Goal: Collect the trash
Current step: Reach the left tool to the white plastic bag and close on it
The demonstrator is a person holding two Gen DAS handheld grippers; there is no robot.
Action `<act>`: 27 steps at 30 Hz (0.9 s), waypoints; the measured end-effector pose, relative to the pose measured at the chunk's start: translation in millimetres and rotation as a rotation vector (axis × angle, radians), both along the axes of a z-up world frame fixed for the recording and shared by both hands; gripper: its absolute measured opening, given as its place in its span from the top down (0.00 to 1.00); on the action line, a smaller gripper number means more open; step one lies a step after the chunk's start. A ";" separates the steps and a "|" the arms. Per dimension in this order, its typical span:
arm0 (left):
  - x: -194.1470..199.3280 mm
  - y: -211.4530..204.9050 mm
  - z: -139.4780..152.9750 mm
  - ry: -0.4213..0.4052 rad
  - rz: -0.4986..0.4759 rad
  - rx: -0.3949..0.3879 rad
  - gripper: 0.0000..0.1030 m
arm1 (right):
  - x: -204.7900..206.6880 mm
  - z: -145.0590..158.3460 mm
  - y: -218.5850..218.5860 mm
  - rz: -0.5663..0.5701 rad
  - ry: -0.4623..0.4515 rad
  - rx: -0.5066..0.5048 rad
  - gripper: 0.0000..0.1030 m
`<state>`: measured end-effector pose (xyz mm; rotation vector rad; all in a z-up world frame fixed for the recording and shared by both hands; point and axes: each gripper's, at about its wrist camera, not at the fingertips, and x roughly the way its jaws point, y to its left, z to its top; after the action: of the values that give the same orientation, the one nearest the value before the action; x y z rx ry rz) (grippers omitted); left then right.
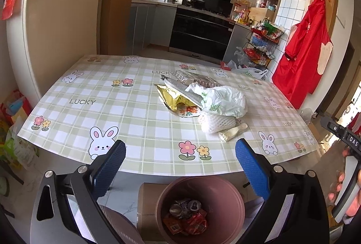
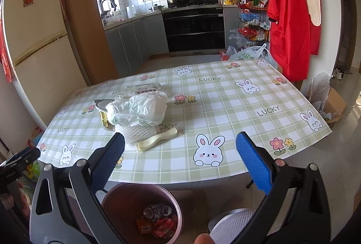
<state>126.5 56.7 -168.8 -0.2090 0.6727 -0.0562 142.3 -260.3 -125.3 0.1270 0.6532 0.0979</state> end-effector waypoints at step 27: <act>244.3 -155.3 -76.3 0.138 -0.243 0.251 0.06 | 78.2 -98.4 -49.6 -0.063 0.173 0.074 0.06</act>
<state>370.8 -98.6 -245.0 0.1119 0.8326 -0.1904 220.5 -309.8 -223.7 0.2290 0.8178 0.0508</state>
